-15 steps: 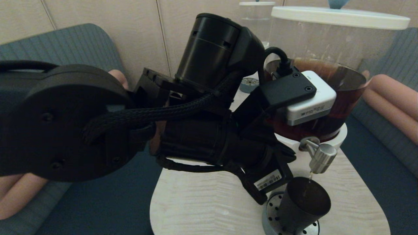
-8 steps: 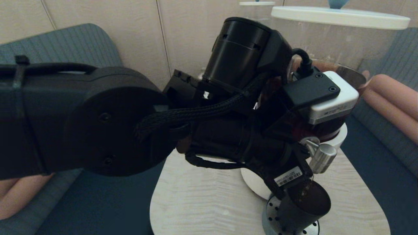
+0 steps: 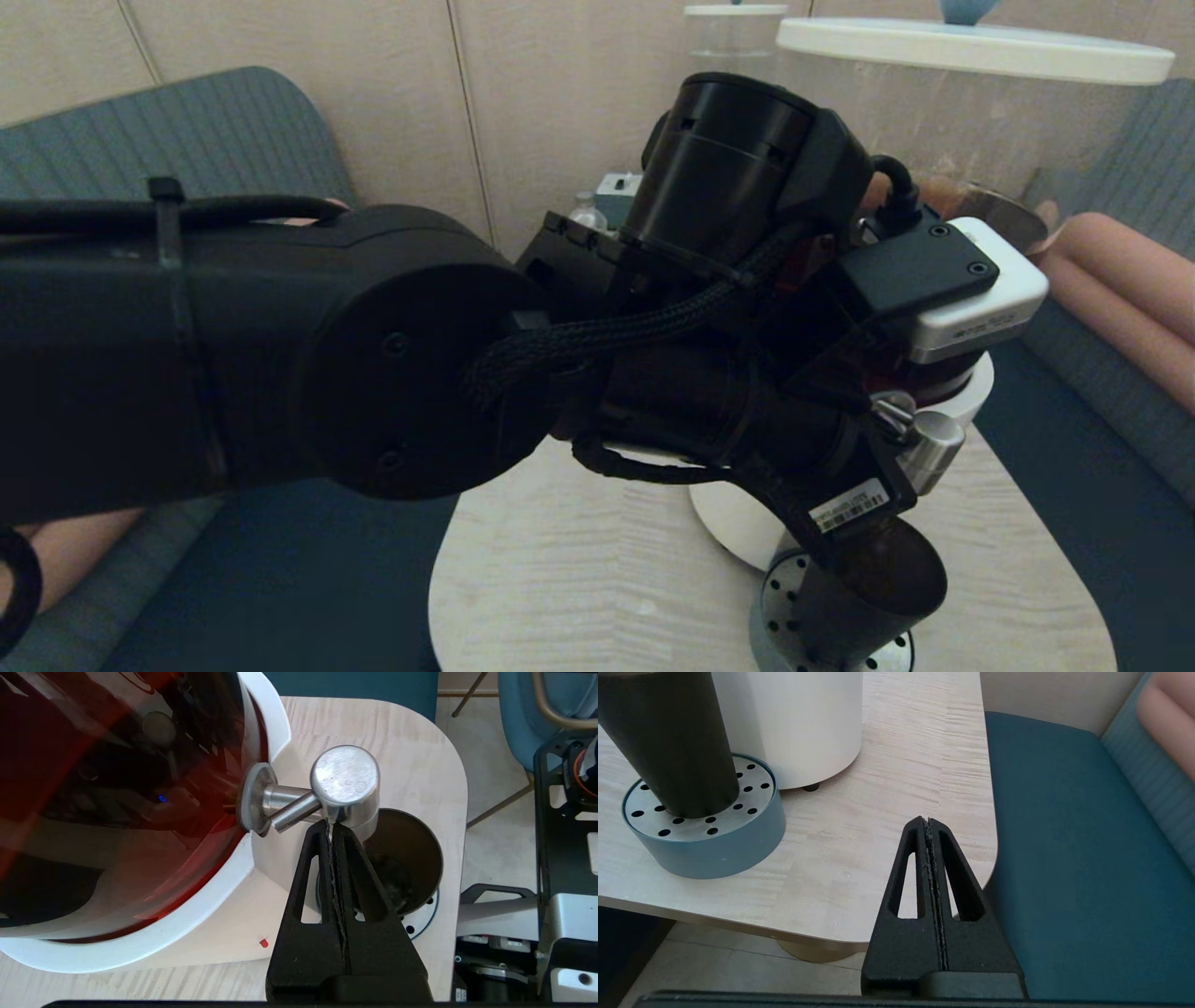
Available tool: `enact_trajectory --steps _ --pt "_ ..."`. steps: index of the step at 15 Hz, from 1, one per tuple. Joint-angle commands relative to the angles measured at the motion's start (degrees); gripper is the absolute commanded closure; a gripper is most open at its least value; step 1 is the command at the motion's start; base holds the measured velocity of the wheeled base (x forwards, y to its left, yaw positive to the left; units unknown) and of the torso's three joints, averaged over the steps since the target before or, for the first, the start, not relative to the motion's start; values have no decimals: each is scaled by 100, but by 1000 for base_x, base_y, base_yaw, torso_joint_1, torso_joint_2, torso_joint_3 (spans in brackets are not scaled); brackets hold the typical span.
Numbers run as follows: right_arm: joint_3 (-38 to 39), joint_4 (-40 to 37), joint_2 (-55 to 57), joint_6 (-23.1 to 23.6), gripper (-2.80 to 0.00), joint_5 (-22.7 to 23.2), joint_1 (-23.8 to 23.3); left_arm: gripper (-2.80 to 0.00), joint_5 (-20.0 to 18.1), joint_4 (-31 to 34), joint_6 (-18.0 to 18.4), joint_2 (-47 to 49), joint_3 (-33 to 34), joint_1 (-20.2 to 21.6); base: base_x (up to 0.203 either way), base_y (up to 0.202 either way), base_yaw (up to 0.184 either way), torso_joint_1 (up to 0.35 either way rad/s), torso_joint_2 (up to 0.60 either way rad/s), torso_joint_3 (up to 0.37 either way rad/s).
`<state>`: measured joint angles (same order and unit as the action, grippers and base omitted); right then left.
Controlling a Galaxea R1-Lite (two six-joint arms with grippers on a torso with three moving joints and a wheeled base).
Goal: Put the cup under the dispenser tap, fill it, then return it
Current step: Turn off the faucet
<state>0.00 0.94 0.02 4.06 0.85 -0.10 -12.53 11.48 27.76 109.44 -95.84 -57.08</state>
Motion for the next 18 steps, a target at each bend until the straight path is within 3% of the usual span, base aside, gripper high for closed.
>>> enact_trajectory --steps 1,18 --pt "43 3 -29 8 0 3 1 0 -12 -6 19 25 -13 4 0 0 0 0 0 0" --pt "40 0 -29 8 0 3 1 0 32 -754 13 148 -41 12 0 0 0 0 0 0"
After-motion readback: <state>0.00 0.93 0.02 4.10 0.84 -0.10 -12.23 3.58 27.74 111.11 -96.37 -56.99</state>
